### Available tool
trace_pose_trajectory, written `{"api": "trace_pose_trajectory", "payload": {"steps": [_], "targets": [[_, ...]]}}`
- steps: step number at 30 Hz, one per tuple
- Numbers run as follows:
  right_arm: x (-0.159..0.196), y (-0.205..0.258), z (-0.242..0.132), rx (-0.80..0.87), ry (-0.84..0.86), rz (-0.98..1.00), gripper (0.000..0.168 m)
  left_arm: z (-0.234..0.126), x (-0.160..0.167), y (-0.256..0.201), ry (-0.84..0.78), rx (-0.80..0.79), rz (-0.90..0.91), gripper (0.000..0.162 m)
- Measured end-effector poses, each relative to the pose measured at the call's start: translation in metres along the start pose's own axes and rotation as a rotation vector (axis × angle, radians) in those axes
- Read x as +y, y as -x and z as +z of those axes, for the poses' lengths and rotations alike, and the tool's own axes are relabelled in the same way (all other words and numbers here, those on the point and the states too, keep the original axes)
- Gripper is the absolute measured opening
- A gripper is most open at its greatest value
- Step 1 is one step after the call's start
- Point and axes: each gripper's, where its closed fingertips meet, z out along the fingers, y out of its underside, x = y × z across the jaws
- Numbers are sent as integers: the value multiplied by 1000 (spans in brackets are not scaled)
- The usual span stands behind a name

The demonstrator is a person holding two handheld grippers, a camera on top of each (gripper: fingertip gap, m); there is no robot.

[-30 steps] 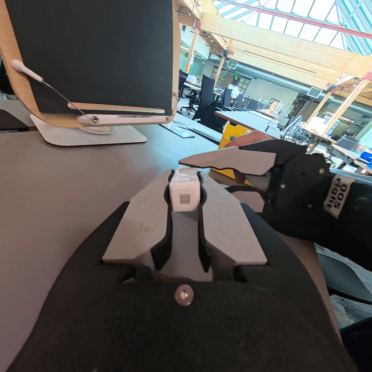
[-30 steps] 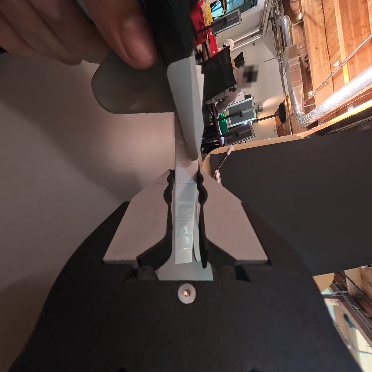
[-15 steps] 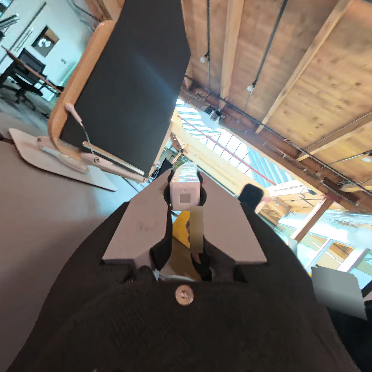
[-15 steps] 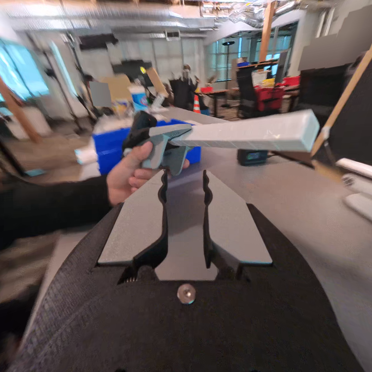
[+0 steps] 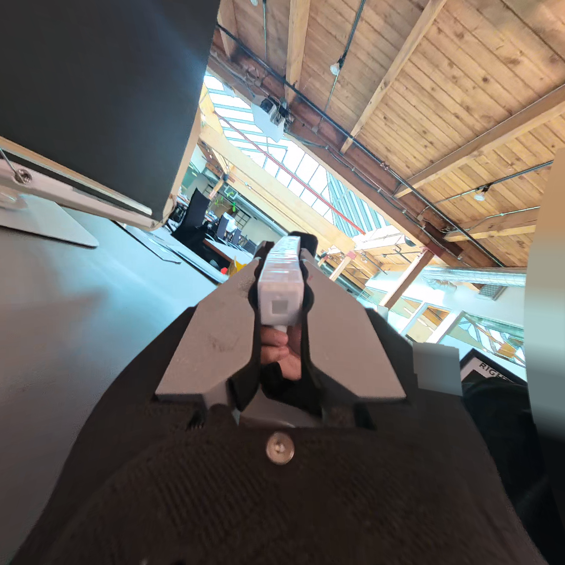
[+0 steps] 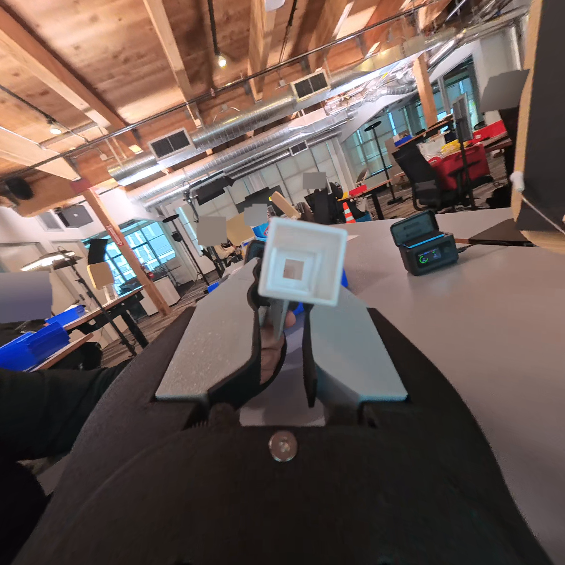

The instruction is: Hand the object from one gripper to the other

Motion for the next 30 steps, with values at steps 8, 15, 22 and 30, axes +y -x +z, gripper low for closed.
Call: {"api": "trace_pose_trajectory", "payload": {"steps": [8, 15, 22, 30], "targets": [[-18, -14, -15, 178, 42, -357, 20, -6, -2, 23, 38, -176, 45, 63], [-14, -19, -19, 475, 239, -1206, 18, -4, 20, 33, 162, -220, 15, 65], [4, -40, -19, 640, 526, -1960, 18, 3, 34, 12, 229, -91, -72, 62], [25, -52, -8, 696, 683, -2062, 19, 3, 70, 7, 411, -62, -155, 66]]}}
